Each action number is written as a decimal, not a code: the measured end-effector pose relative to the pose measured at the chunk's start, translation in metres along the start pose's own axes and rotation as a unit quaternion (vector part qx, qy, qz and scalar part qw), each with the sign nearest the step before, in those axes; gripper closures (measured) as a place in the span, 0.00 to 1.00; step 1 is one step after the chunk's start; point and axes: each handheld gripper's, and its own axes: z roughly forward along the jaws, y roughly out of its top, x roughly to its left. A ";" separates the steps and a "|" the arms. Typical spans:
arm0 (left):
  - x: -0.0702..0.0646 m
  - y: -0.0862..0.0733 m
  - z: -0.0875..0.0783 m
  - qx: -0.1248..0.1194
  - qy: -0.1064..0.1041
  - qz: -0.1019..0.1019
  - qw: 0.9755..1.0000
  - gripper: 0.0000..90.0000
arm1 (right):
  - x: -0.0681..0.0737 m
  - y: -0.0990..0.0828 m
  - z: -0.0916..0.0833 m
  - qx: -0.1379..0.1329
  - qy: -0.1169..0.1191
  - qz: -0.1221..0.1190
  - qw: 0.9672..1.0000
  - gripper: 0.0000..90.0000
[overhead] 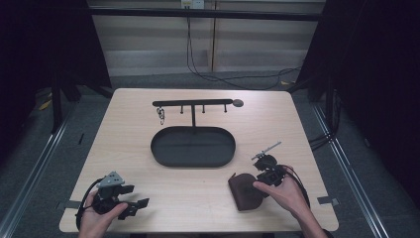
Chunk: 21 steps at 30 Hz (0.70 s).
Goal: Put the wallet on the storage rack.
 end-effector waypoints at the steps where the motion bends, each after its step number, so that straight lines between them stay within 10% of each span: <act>1: -0.001 0.000 0.001 0.002 -0.003 0.002 1.000 0.23 | 0.000 0.002 0.001 0.007 -0.002 0.002 1.000 0.19; 21: 0.001 0.001 0.002 0.008 -0.009 -0.004 1.000 0.23 | 0.005 0.031 0.024 0.072 -0.012 -0.013 0.997 0.12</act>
